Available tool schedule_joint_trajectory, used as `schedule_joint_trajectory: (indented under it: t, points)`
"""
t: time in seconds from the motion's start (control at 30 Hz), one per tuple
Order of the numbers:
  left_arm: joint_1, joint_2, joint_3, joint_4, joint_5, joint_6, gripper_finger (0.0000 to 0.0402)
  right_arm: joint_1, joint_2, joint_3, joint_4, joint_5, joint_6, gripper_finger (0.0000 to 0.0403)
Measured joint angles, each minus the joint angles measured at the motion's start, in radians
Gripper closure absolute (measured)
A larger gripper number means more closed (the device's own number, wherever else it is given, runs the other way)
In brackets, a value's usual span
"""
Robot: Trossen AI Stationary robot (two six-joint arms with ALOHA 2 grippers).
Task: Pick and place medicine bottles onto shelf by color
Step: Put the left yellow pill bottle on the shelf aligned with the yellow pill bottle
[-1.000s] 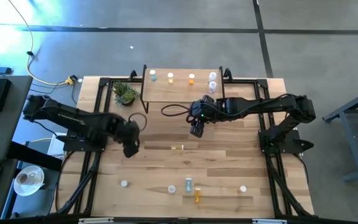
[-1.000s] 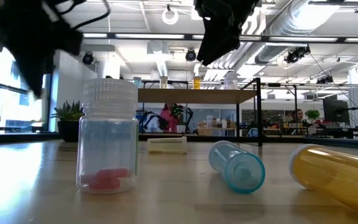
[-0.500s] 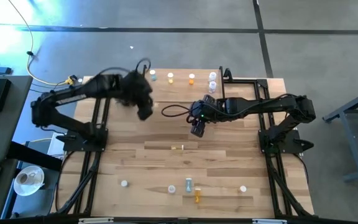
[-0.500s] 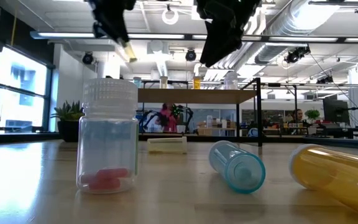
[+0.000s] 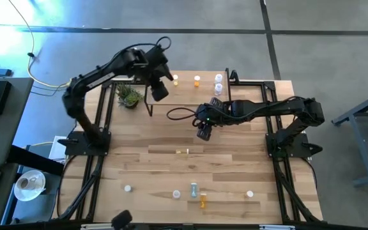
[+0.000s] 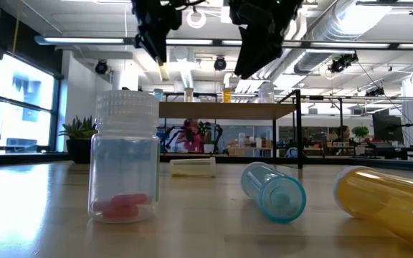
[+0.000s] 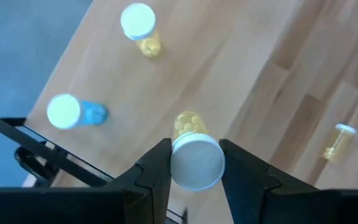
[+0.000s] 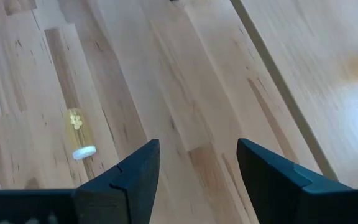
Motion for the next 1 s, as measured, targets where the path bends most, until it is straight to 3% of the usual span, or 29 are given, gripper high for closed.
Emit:
schedule_joint_trajectory:
  t: [0.47,1.0]
  points:
    - [0.008,0.24,0.248,-0.066,0.001,0.046,0.0289,0.0,0.0,0.0,-0.195,0.001,0.106,0.0199]
    - [-0.014,0.317,0.259,-0.058,0.002,0.061,0.0289,0.0,0.0,0.0,-0.196,0.051,0.098,0.0199]
